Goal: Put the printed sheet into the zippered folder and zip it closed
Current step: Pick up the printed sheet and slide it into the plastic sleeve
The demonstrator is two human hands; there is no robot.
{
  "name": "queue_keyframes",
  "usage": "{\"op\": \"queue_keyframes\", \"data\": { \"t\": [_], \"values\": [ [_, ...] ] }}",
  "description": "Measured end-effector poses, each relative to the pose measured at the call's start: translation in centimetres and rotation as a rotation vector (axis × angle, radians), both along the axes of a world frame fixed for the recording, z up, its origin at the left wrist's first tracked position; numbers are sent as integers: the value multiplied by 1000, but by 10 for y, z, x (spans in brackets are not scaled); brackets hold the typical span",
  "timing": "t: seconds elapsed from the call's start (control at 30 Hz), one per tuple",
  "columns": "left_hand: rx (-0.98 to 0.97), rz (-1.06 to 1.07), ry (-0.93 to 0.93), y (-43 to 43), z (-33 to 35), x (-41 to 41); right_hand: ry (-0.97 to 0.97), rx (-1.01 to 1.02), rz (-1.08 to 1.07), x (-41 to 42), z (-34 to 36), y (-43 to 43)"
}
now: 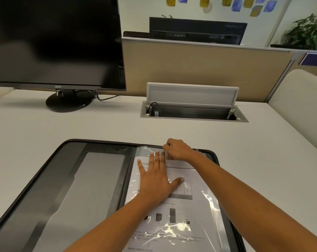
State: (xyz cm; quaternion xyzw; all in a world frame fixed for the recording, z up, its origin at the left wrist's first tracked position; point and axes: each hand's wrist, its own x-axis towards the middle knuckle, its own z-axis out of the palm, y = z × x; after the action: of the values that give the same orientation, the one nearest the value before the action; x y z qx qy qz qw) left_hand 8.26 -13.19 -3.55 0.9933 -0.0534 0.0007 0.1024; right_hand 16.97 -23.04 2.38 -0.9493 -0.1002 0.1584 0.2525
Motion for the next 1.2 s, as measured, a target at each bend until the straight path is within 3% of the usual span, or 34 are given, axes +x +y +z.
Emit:
{"op": "queue_keyframes", "data": {
  "t": [0.3, 0.5, 0.6, 0.8, 0.97, 1.2],
  "values": [
    [22, -5, 21, -2, -2, 1, 4, 18, 30, 1, -5, -7],
    [40, -3, 37, -3, 0, 0, -468, 59, -64, -25, -13, -7],
    [20, -12, 49, -2, 3, 0, -559, 80, -37, -47, -19, -13],
    [-126, 28, -4, 15, 12, -8, -500, 117, -143, -93, -28, -36],
    [-184, 43, 9, 56, 13, -34, -456, -9, -44, -140, -41, -55],
    [-85, 101, 40, 108, 16, -87, -325, -104, -163, -176, -52, -79]
  ]
}}
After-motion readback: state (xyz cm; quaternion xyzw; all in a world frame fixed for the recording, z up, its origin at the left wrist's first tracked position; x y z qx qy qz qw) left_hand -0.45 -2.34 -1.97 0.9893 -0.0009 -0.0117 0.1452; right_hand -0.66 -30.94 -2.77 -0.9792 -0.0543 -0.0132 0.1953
